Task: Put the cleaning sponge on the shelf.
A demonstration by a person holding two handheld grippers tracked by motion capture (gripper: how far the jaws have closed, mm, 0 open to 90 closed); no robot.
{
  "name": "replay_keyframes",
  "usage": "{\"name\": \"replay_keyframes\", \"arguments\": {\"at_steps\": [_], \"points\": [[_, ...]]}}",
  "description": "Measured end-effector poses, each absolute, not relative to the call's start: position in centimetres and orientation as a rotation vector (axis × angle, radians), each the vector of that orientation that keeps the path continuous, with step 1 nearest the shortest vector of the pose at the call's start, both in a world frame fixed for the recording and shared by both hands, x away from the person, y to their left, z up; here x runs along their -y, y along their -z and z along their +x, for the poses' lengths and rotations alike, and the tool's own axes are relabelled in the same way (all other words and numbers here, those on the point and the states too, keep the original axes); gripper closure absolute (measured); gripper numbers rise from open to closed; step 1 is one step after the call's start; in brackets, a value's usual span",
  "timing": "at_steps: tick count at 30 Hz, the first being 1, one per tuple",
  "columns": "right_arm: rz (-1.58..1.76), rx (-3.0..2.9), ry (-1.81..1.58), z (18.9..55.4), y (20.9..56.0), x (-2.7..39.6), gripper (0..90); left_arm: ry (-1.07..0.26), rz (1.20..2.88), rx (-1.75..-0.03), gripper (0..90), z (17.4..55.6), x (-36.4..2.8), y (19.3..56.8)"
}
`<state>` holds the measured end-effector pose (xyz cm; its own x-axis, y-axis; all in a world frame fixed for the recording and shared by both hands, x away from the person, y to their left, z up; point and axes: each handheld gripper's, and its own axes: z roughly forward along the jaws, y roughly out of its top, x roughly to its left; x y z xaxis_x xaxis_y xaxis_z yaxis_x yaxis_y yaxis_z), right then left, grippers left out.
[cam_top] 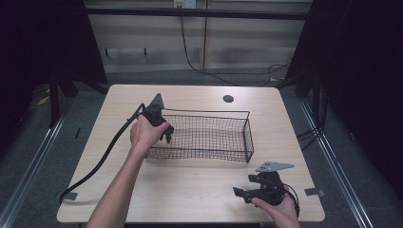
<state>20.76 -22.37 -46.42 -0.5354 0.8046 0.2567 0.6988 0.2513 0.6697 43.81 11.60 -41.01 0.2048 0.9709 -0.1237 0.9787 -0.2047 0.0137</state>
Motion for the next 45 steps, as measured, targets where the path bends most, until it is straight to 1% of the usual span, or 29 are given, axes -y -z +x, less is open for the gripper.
{"name": "replay_keyframes", "arguments": {"at_steps": [5,7,9,10,13,14,15,16,17,18,20,22,23,26,29,30,33,36,41,43,45], "points": [[1.438,-2.376,-1.155,20.8,46.4,22.4,18.7,0.089,2.341,-1.907,22.3,43.6,-11.8,40.3],[1.438,-2.377,-1.152,20.8,46.4,22.3,18.7,0.054,2.315,-1.895,22.3,43.5,-12.3,39.5],[1.431,-2.379,-1.157,20.8,46.4,22.4,18.7,0.068,2.315,-1.872,22.1,43.3,-12.6,39.0],[1.432,-2.378,-1.156,20.8,46.4,22.4,18.7,0.047,2.305,-1.87,22.1,43.2,-12.7,38.8],[1.438,-2.377,-1.155,20.8,46.4,22.4,18.8,0.019,2.306,-1.791,21.4,42.8,-13.3,37.9],[1.438,-2.377,-1.155,20.8,46.4,22.4,18.8,0.019,2.306,-1.791,20.1,42.8,-13.3,37.9],[1.438,-2.377,-1.154,20.8,46.4,22.4,18.7,0.009,2.291,-1.729,20.1,42.6,-13.6,37.6],[1.434,-2.377,-1.157,20.8,46.5,22.3,18.7,0.066,2.246,-1.678,19.1,42.4,-14.2,37.3],[1.435,-2.377,-1.156,20.8,46.5,22.3,18.7,0.076,2.247,-1.646,18.9,42.3,-14.5,37.3],[1.438,-2.377,-1.154,20.8,46.5,22.3,18.7,0.076,2.247,-1.646,17.9,42.3,-14.5,37.3],[1.439,-2.377,-1.154,20.9,46.5,22.3,18.7,0.043,2.238,-1.584,17.6,41.8,-15.4,36.8],[1.438,-2.376,-1.152,20.9,46.5,22.3,18.7,0.042,2.24,-1.572,17.3,41.7,-15.6,36.6],[1.442,-2.377,-1.154,20.9,46.5,22.3,18.7,0.041,2.258,-1.527,17.3,41.4,-16.0,36.4],[1.441,-2.376,-1.153,20.9,46.5,22.3,18.7,0.043,2.268,-1.496,17.4,41.1,-16.4,36.1],[1.446,-2.375,-1.148,20.9,46.5,22.3,18.8,0.066,2.286,-1.446,20.8,40.7,-16.6,36.0],[1.442,-2.375,-1.149,20.9,46.5,22.3,18.8,0.04,2.302,-1.415,20.8,40.4,-16.8,35.9],[1.443,-2.375,-1.149,20.9,46.5,22.3,18.8,0.026,2.298,-1.381,22.2,39.9,-16.9,35.7],[1.44,-2.375,-1.149,20.9,46.5,22.3,18.8,-0.015,2.282,-1.33,22.6,39.2,-17.5,35.5],[1.439,-2.376,-1.148,20.9,46.5,22.3,18.8,-0.007,2.274,-1.295,22.8,38.7,-18.5,35.6],[1.446,-2.374,-1.145,20.9,46.5,22.3,18.8,-0.03,2.252,-1.275,22.6,38.1,-19.6,35.5],[1.449,-2.372,-1.146,20.9,46.5,22.3,18.9,-0.032,2.248,-1.273,21.0,37.8,-20.1,35.4]]}}
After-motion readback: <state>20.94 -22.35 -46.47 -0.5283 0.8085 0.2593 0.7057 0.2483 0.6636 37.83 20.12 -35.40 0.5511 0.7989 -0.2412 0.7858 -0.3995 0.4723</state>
